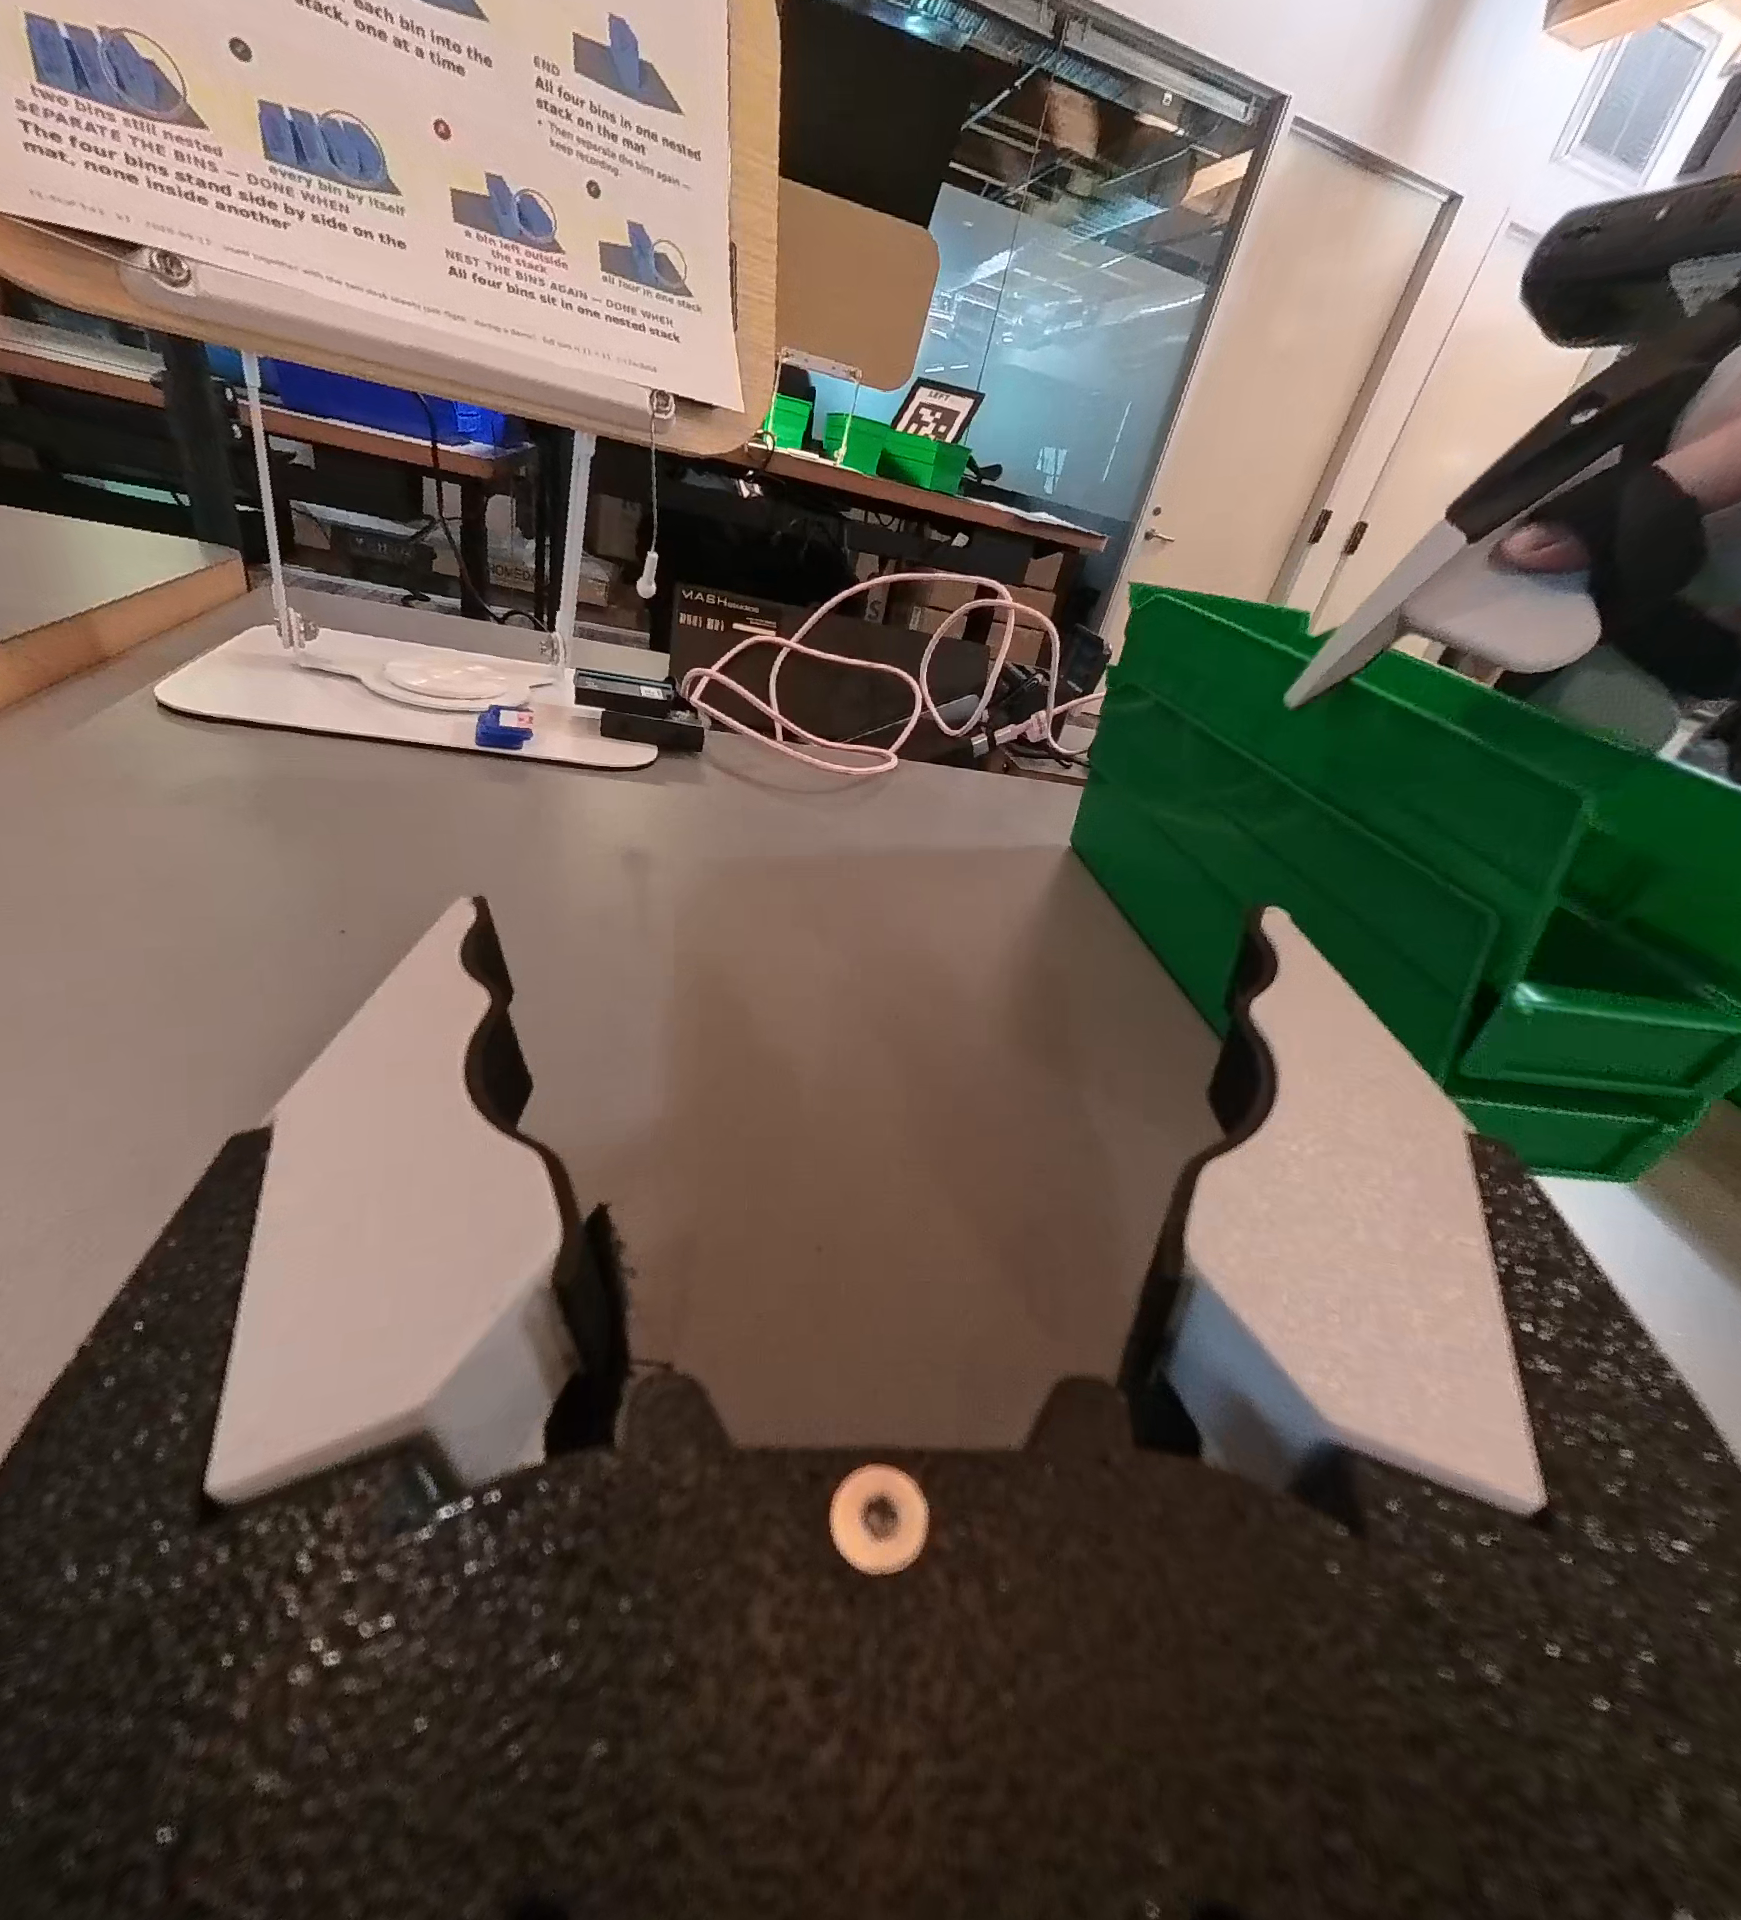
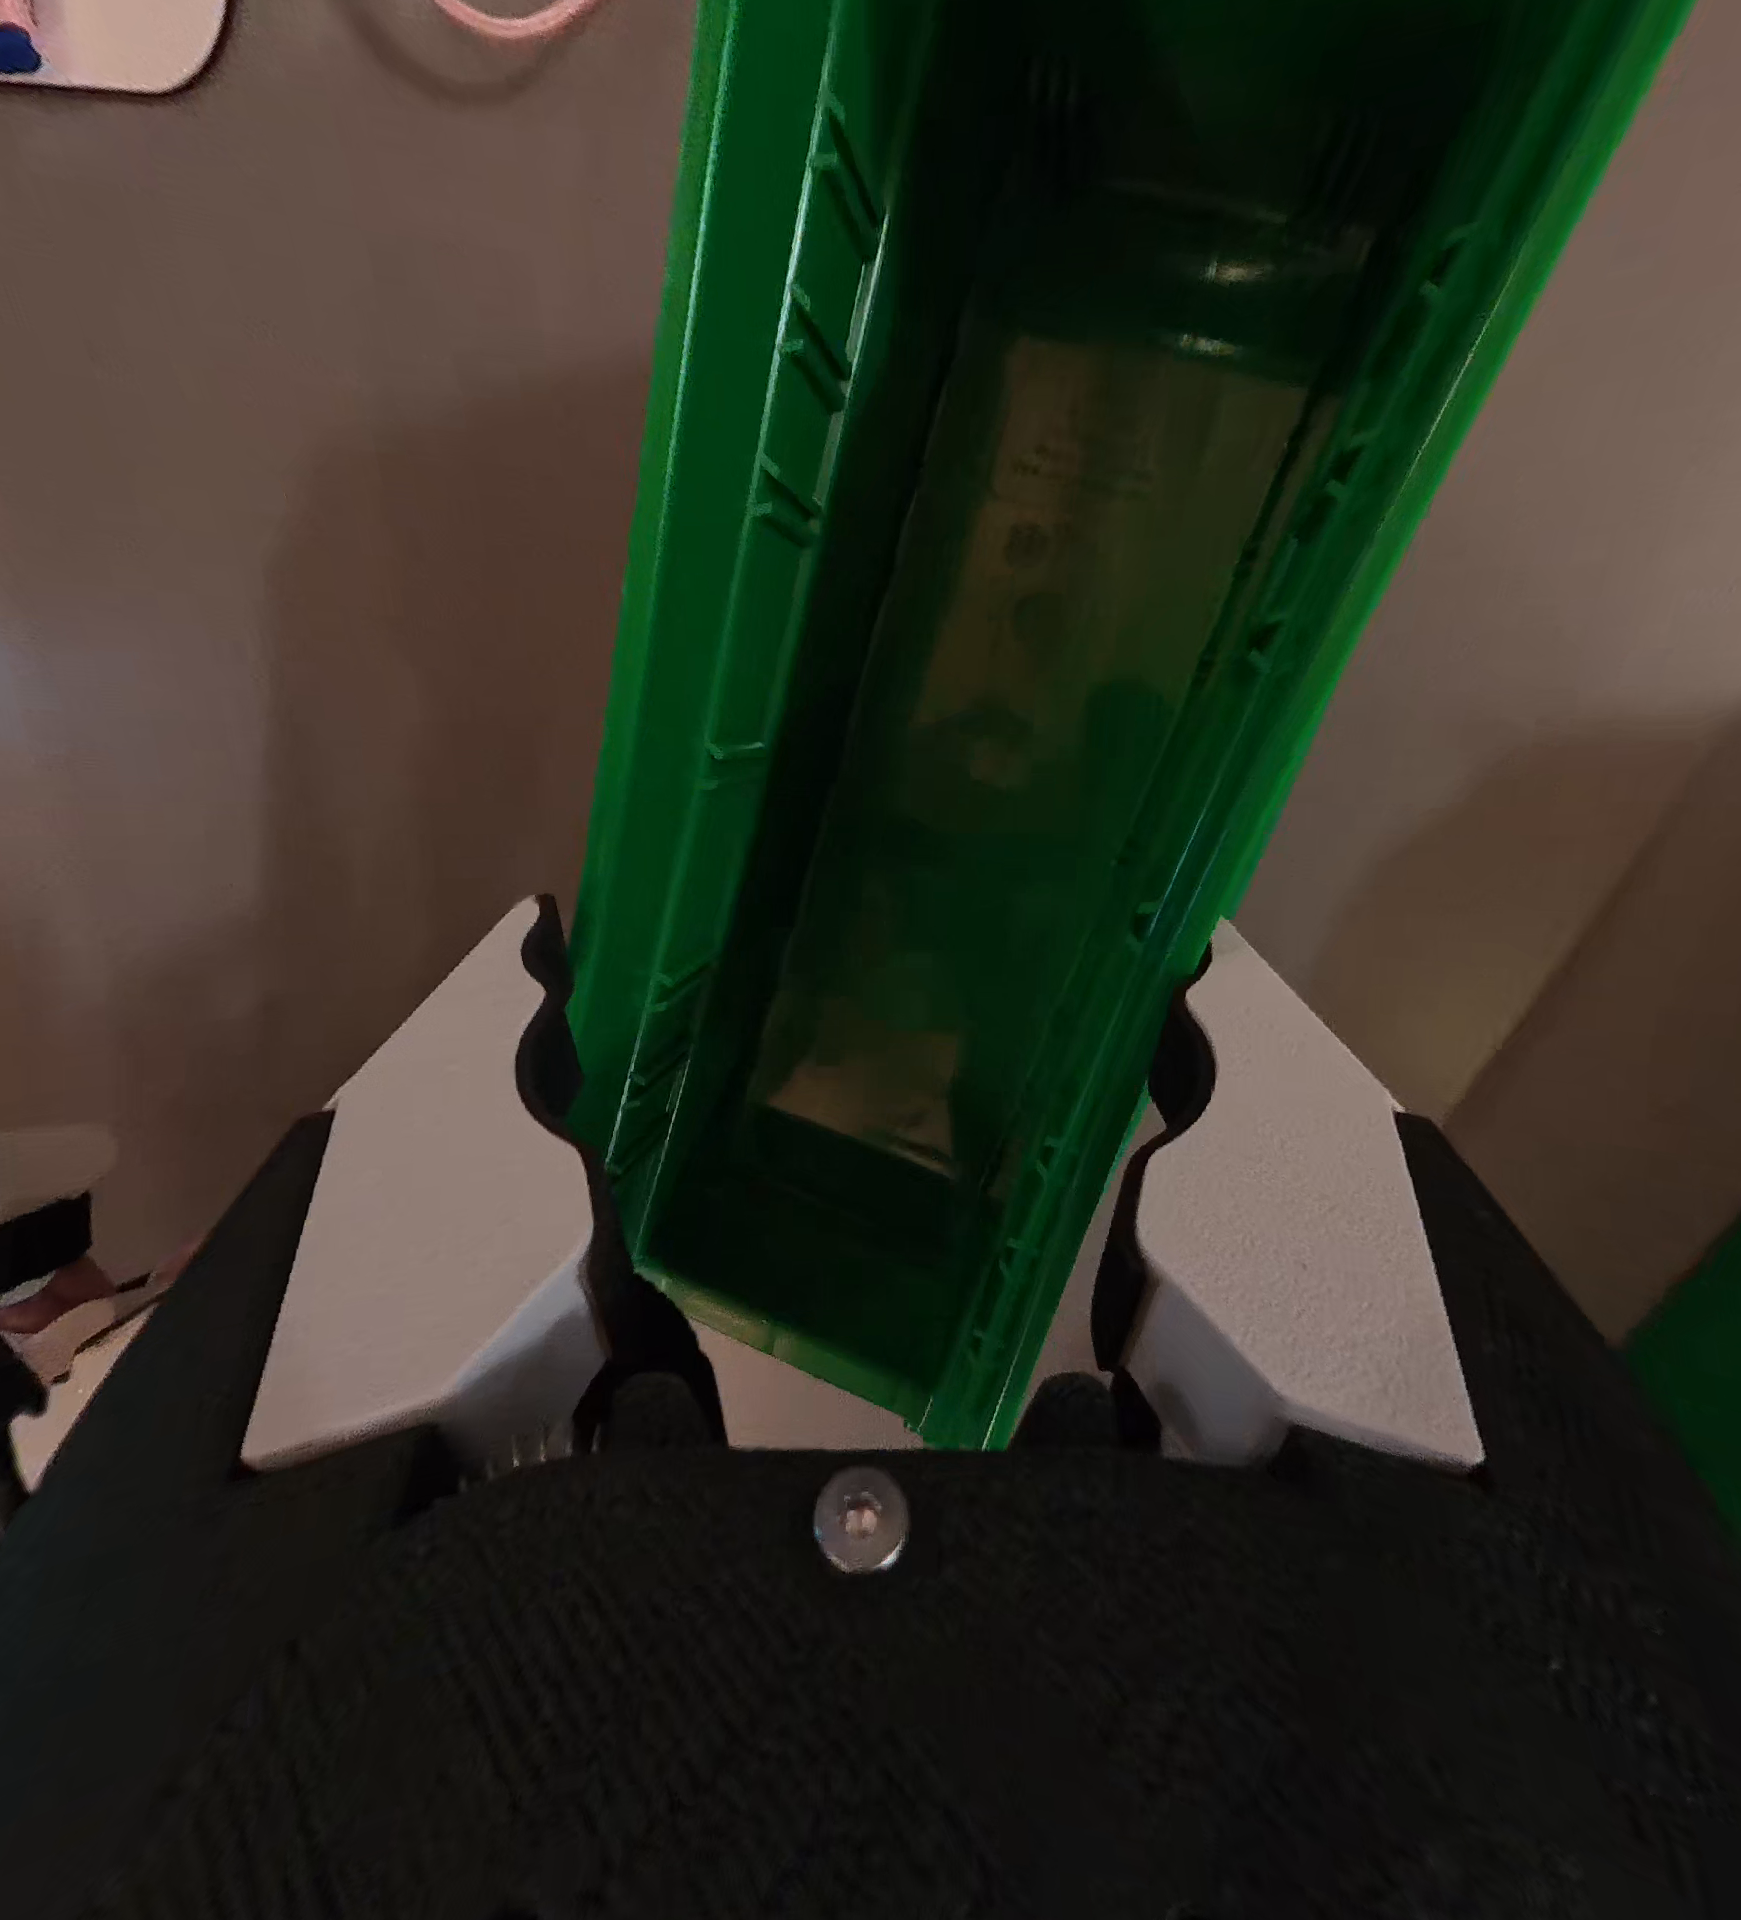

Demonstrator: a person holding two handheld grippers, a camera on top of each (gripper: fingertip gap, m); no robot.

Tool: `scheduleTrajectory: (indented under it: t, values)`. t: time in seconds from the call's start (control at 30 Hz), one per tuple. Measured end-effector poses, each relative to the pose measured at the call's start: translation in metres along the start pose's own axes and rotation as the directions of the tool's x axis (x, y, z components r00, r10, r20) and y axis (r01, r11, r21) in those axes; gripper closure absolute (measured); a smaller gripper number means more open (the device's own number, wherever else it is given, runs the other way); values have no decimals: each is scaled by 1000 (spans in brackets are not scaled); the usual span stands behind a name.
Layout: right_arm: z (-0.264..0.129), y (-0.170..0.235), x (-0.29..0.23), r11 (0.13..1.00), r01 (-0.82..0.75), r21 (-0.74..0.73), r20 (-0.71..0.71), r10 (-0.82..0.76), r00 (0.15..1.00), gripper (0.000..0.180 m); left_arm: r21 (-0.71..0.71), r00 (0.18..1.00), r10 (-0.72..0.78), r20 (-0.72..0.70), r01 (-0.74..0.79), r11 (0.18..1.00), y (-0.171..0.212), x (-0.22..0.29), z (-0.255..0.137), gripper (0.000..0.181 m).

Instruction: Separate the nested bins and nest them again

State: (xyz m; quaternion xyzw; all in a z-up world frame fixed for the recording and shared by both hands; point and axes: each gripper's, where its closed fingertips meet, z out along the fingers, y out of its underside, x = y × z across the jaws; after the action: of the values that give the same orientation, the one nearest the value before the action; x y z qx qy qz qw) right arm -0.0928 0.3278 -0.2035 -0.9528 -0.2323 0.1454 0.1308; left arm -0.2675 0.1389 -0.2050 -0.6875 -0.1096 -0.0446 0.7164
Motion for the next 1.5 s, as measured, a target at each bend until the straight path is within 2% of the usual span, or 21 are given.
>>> scheduleTrajectory:
  t: [0.13,0.2,0.27,0.4,0.5,0.6,0.67,0.8,0.9,0.97,1.03,1.1,1.2,1.33,1.5]
  values:
    - [4,1,-1,1000,19,13,10,-19,1000,61,3,1000,-3,-3,3,1000,0,0,0,47]
    - [-3,-5,-11,998,26,54,86,-31,996,57,9,1000,-6,-6,6,1000,-1,0,-1,44]
    - [-17,-10,-19,995,62,84,140,-73,987,41,8,1000,-5,-3,5,1000,-1,0,-1,42]
    - [-66,-20,-8,962,209,176,142,-235,962,37,6,1000,-1,-4,1,1000,-1,1,-1,42]
    - [-101,-23,44,951,222,216,72,-242,968,36,8,1000,-5,-2,5,1000,-1,0,-1,43]
    - [-113,-13,132,969,174,176,-90,-160,983,34,10,1000,-7,-2,7,1000,-1,1,-1,43]
    - [-105,10,177,989,103,106,-100,-92,991,38,12,1000,-15,-7,15,1000,-1,1,-1,43]
    - [-76,51,244,999,-41,14,-128,42,991,27,11,1000,-16,-8,16,1000,-1,2,-1,43]
    - [-58,71,266,994,-107,-28,-127,103,987,25,11,1000,-11,-10,11,1000,-1,3,-1,43]
    - [-48,87,281,989,-108,-97,-189,88,978,28,11,1000,-14,-12,14,1000,-1,3,-1,43]
    - [-40,98,280,982,-121,-146,-173,95,980,34,13,1000,-22,-14,22,1000,-1,3,-1,43]
    - [-41,95,276,981,-124,-146,-166,99,981,49,16,999,-30,-17,30,999,-2,2,-1,43]
    - [-46,90,264,981,-128,-147,-142,107,984,61,17,999,-34,-19,34,999,-2,2,-1,43]
    - [-69,59,233,988,-144,-64,-103,137,985,66,16,999,-35,-19,35,999,-2,2,-1,43]
    - [-109,16,167,999,-34,0,-85,34,996,68,11,998,-48,-41,48,999,-1,4,-1,50]
